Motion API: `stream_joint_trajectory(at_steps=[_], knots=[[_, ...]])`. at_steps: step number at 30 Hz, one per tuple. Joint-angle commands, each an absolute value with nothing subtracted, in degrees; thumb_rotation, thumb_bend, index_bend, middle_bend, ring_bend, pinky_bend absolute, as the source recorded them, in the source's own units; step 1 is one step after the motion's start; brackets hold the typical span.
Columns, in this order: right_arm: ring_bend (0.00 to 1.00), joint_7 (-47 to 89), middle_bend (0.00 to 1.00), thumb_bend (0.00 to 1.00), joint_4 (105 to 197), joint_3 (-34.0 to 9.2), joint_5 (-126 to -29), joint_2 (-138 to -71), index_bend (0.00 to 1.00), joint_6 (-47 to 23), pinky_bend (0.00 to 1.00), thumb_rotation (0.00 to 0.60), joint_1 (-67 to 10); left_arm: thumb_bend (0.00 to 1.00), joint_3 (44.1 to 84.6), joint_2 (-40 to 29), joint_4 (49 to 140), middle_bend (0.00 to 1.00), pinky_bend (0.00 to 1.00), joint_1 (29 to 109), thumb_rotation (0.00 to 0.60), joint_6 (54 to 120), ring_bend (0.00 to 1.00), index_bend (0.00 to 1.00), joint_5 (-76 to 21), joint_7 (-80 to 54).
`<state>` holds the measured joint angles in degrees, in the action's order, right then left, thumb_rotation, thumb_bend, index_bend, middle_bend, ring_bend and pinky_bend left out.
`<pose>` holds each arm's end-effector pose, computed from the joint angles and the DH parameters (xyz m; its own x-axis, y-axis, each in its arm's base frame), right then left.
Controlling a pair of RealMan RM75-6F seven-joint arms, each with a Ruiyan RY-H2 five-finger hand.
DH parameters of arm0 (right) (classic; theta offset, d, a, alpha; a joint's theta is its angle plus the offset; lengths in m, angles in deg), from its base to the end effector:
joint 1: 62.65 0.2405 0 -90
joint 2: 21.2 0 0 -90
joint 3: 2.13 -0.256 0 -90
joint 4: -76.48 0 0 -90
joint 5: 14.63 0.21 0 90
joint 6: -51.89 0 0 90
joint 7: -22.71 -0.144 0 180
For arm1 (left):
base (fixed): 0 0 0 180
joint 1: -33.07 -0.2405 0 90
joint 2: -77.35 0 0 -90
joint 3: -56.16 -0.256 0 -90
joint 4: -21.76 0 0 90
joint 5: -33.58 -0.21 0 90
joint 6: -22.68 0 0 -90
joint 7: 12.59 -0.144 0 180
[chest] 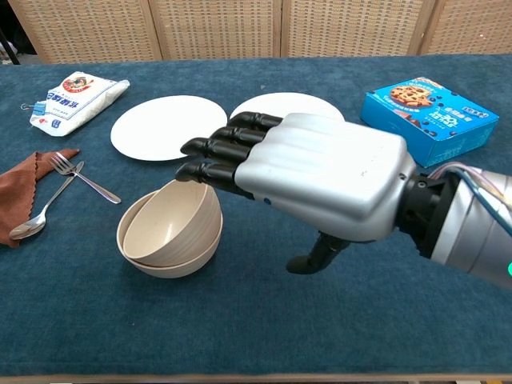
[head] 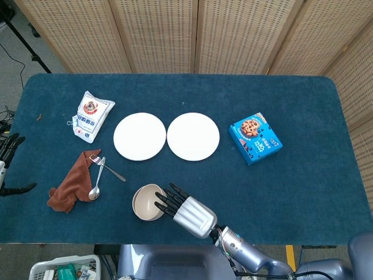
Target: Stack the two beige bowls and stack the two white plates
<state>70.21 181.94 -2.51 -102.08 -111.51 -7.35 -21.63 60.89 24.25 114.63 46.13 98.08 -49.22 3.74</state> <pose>-0.0567 -0.2155 -0.0345 0.6494 0.0705 0.7572 -0.4065 -0.8093 0.4240 -0.3049 0.2331 0.2097 0.2938 0.0641 0.9537 0.9553 -0.0536 -0.2907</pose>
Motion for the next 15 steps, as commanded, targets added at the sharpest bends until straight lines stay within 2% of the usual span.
stream_joint_trajectory(at_steps=[1,7,15], knots=[[0.00,69.13,0.00,0.39,180.88,-2.15,-102.59,-111.71,0.00,-6.10,0.00,0.600,-21.07,0.00,60.89,24.23,114.60,0.00,0.00,46.19,0.600,97.93,0.00,0.00,-49.17,3.76],[0.00,66.86,0.00,0.51,179.66,-1.61,-103.87,-111.83,0.00,-4.56,0.00,0.600,-20.35,0.00,60.92,24.15,114.46,0.00,0.00,46.28,0.600,97.73,0.00,0.00,-49.03,3.70],[0.00,64.91,0.00,0.59,178.06,-0.98,-104.89,-111.96,0.00,-2.82,0.00,0.600,-19.71,0.00,60.90,24.08,114.45,0.00,0.00,46.26,0.600,97.78,0.00,0.00,-49.06,3.57]])
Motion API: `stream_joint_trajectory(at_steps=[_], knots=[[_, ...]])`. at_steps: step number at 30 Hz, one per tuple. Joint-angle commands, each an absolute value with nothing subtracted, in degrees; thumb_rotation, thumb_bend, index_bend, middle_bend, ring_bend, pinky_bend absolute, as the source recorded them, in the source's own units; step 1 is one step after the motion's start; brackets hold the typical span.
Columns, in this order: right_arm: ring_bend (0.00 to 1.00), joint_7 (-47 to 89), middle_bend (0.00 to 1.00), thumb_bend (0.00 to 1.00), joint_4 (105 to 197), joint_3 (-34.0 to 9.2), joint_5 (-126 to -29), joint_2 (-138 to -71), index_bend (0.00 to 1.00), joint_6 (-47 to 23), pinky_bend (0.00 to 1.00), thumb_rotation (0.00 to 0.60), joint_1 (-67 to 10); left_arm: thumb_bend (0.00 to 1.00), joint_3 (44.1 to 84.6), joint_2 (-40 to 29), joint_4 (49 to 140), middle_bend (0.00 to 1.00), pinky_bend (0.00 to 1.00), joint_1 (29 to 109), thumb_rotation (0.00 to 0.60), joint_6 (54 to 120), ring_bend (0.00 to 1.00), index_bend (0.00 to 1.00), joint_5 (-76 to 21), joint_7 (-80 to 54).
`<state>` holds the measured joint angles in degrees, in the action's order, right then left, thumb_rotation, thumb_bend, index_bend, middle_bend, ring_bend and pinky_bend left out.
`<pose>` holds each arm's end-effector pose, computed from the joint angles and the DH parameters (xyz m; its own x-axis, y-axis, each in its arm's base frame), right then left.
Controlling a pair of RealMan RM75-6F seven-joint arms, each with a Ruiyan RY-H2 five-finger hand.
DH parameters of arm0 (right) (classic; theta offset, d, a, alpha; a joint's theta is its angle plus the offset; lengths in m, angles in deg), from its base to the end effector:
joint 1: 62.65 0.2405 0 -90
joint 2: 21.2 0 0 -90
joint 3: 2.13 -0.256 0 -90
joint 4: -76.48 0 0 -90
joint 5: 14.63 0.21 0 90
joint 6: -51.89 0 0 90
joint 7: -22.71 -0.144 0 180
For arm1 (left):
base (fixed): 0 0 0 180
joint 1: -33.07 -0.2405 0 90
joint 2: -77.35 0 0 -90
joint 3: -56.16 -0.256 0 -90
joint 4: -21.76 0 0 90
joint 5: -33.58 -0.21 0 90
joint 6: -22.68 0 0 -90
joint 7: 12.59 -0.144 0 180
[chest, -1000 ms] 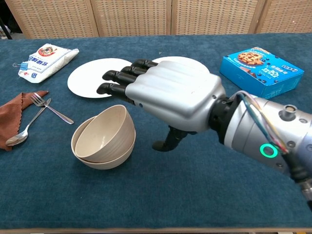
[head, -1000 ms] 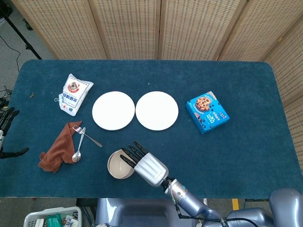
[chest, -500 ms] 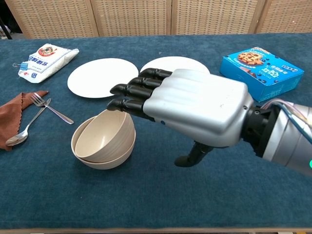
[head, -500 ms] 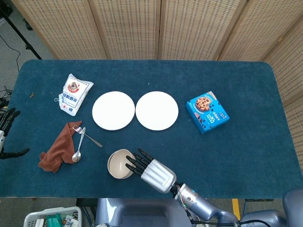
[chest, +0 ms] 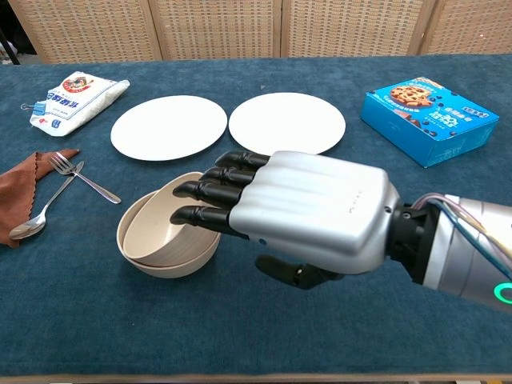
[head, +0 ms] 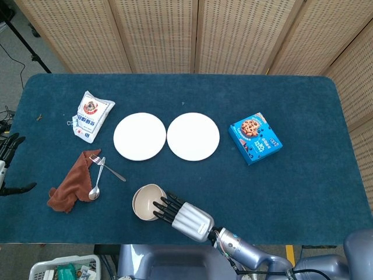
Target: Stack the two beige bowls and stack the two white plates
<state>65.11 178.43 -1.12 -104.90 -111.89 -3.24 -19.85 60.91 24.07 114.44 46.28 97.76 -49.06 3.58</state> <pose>-0.0636 -0.2131 -0.0497 0.6804 0.0415 0.7317 -0.3472 -0.8610 0.3717 -0.3055 0.2340 0.2086 0.2961 0.0674 0.9528 0.9547 -0.0520 -0.2930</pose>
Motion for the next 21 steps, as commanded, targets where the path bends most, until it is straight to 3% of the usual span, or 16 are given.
stream_joint_trajectory(at_steps=[1,21], knots=[[0.00,64.89,0.00,0.60,177.85,-0.93,-104.87,-111.98,0.00,-2.63,0.00,0.600,-19.67,0.00,60.91,24.08,114.44,0.00,0.00,46.25,0.600,97.80,0.00,0.00,-49.06,3.53],[0.00,60.30,0.00,0.61,171.97,0.75,-107.67,-114.48,0.01,-1.12,0.00,0.600,-19.55,0.00,60.92,23.88,114.37,0.00,0.00,46.29,0.600,97.67,0.00,0.00,-48.89,3.20]])
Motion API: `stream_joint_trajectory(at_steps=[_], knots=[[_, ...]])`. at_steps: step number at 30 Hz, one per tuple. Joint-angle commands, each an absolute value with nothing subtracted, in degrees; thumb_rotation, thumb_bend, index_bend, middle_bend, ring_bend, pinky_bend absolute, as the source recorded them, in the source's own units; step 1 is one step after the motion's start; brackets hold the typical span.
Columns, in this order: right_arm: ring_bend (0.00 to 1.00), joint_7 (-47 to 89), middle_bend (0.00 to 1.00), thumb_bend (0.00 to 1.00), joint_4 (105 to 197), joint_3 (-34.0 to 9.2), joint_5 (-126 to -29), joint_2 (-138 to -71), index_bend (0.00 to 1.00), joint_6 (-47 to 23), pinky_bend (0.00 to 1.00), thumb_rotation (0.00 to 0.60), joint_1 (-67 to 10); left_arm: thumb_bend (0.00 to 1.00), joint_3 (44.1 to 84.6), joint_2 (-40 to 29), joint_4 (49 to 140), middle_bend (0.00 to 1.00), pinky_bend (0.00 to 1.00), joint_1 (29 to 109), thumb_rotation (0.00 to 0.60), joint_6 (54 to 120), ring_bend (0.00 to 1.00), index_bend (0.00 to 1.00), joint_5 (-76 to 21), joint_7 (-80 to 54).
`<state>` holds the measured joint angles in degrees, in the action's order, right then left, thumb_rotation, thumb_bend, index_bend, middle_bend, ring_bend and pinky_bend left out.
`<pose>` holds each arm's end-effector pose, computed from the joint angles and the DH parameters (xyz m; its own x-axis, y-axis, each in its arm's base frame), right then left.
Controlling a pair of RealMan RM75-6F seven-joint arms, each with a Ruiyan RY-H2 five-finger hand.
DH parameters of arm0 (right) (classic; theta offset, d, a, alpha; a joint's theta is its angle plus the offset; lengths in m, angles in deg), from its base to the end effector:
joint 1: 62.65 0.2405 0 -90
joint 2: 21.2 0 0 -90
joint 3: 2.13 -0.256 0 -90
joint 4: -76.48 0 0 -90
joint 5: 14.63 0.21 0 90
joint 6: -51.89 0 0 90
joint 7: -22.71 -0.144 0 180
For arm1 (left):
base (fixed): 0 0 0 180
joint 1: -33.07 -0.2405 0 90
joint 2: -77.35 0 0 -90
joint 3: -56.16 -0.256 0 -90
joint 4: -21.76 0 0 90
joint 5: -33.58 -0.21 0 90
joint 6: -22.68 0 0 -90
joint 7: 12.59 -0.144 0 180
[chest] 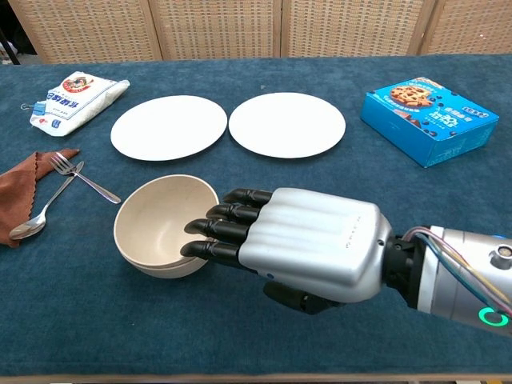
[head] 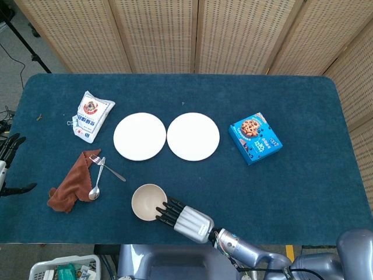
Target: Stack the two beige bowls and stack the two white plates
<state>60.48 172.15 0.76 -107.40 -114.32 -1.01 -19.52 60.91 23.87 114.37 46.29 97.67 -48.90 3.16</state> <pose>-0.0811 -0.2126 -0.0714 0.7172 0.0130 0.6967 -0.3180 -0.8835 0.3438 -0.3061 0.2341 0.2076 0.3003 0.0682 0.9514 0.9535 -0.0496 -0.2974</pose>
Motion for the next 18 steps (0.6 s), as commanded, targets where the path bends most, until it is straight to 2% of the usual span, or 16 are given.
stream_joint_trajectory(at_steps=[1,18], knots=[[0.00,60.19,0.00,0.61,171.93,0.72,-107.80,-114.54,0.01,-1.19,0.00,0.600,-19.58,0.00,60.93,23.89,114.35,0.00,0.00,46.28,0.600,97.68,0.00,0.00,-48.87,3.21],[0.00,58.73,0.00,0.61,172.04,-1.95,-104.13,-113.37,0.00,0.99,0.00,0.600,-18.88,0.00,60.87,23.77,114.30,0.00,0.00,46.33,0.600,97.52,0.00,0.00,-48.87,2.97]])
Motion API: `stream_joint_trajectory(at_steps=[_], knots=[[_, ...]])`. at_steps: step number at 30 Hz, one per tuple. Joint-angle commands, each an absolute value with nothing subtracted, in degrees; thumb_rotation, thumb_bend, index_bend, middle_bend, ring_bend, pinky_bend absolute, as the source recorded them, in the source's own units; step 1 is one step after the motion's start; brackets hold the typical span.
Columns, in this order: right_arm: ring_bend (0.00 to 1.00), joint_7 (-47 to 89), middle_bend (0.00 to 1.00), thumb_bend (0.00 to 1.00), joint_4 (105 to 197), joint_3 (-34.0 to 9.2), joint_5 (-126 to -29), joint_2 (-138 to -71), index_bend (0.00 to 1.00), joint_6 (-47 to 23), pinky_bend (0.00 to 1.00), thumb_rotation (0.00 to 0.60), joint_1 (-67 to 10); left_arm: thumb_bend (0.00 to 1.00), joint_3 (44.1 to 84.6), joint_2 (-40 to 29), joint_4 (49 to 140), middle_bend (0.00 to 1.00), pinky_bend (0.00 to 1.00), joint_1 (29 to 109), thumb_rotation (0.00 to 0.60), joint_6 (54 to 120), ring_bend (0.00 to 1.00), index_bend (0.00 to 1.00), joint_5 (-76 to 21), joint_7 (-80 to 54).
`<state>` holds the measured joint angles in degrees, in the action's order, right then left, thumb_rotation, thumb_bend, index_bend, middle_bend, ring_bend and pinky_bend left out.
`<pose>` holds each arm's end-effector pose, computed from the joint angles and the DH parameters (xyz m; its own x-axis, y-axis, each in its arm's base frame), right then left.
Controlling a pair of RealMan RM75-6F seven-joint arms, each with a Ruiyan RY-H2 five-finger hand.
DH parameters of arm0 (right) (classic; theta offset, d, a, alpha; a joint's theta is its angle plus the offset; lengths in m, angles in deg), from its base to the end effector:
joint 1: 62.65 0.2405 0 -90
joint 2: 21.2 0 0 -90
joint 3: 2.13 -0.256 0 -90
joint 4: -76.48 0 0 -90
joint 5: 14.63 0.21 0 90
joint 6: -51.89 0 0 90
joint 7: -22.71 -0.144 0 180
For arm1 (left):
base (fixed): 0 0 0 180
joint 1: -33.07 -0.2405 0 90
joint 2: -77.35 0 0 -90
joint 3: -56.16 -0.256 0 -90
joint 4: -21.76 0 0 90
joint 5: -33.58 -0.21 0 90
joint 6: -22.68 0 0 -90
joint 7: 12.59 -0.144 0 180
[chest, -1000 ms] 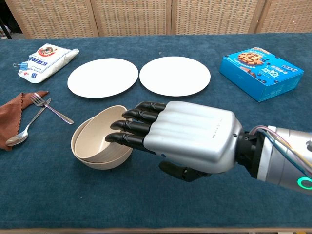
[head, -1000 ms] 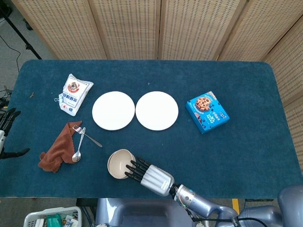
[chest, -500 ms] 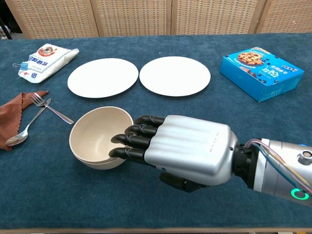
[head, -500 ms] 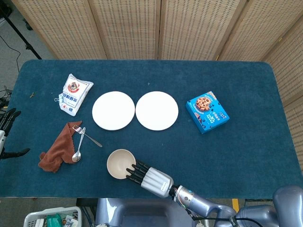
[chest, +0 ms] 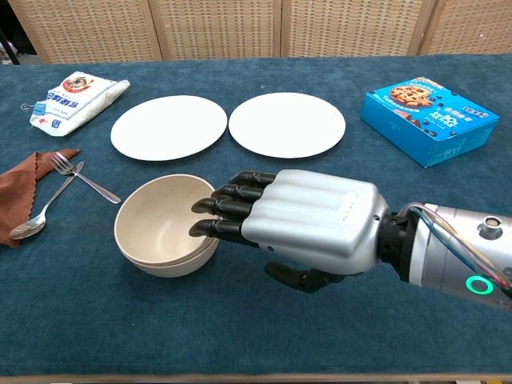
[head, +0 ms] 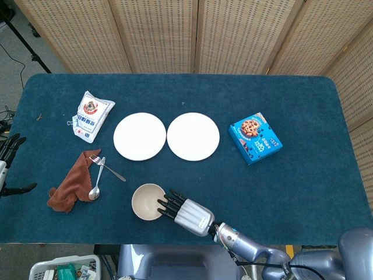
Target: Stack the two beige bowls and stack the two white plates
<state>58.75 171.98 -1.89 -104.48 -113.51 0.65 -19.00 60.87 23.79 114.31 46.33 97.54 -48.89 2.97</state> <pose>-0.0791 -0.2289 -0.0677 0.7113 -0.0271 0.7023 -0.3715 -0.8627 0.3430 -0.3064 0.2342 0.2070 0.3033 0.0707 0.9503 0.9525 -0.0495 -0.3004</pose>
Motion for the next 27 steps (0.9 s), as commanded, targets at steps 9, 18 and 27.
stream_joint_trajectory(at_steps=[9,18,27], knots=[[0.00,58.76,0.00,0.61,173.30,-1.76,-104.60,-113.01,0.00,0.63,0.00,0.600,-18.82,0.00,60.92,23.84,114.22,0.00,0.00,46.34,0.600,97.43,0.00,0.00,-48.75,3.24],[0.00,59.32,0.00,0.61,178.54,-3.17,-107.48,-109.43,0.00,-3.56,0.00,0.600,-19.44,0.00,60.94,23.81,114.07,0.00,0.00,46.40,0.600,97.27,0.00,0.00,-48.62,3.33],[0.00,62.47,0.00,0.06,183.49,-7.19,-108.70,-101.86,0.00,-19.71,0.00,0.600,-27.09,0.00,61.01,23.10,113.38,0.00,0.00,47.05,0.600,95.95,0.00,0.00,-48.01,2.58]])
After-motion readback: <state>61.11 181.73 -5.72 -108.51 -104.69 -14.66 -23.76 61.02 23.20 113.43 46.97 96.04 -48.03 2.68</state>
